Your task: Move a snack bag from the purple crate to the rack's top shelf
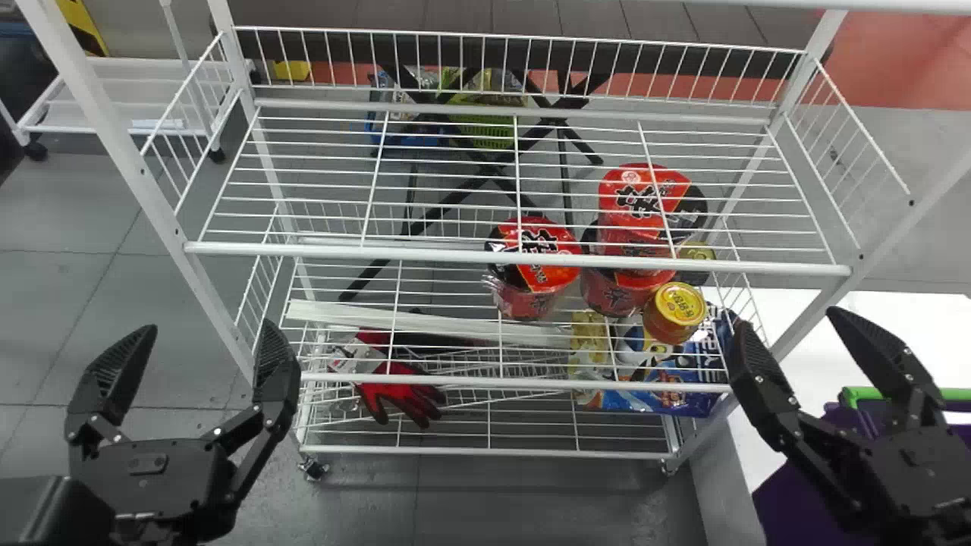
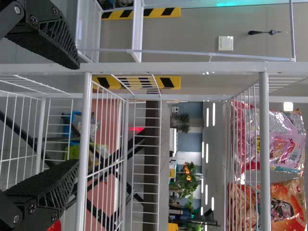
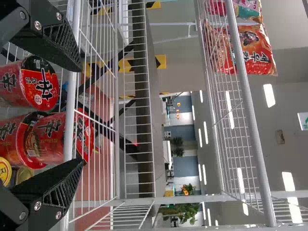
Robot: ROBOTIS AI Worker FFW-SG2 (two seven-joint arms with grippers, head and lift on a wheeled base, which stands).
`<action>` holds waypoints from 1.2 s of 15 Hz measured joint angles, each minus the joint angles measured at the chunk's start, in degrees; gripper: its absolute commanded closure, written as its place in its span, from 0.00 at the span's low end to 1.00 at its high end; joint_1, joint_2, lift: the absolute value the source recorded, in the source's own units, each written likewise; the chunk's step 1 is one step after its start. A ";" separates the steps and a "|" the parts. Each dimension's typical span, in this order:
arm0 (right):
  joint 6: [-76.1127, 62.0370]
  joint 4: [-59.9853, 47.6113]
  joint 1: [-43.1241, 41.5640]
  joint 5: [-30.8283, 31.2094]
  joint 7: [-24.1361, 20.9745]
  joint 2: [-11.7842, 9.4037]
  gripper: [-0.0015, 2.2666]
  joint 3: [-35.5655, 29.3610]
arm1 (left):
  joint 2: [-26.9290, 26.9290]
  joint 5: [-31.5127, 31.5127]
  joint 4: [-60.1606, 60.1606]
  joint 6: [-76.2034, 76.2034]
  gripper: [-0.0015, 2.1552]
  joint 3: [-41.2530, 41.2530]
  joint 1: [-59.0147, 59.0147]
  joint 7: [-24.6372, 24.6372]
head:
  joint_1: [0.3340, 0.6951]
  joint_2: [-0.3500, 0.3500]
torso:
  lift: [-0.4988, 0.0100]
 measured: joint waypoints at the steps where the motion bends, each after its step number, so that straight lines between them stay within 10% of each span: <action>1: 0.00 0.07 0.00 0.00 0.00 -0.02 0.07 0.00 | -0.02 0.00 0.01 0.00 0.06 -0.02 0.00 0.02 | 1.00 0.43 | 0.14; 13: 0.96 0.23 -0.17 -1.16 5.48 0.28 0.07 -0.52 | 0.05 -0.05 0.26 -0.71 0.06 0.13 0.53 0.02 | 1.00 0.47 | 0.09; 18: 17.36 -8.51 1.89 -0.44 -3.33 0.40 0.08 -5.69 | 0.07 0.15 1.06 -0.89 0.06 0.31 0.57 -0.04 | 1.00 0.40 | 0.09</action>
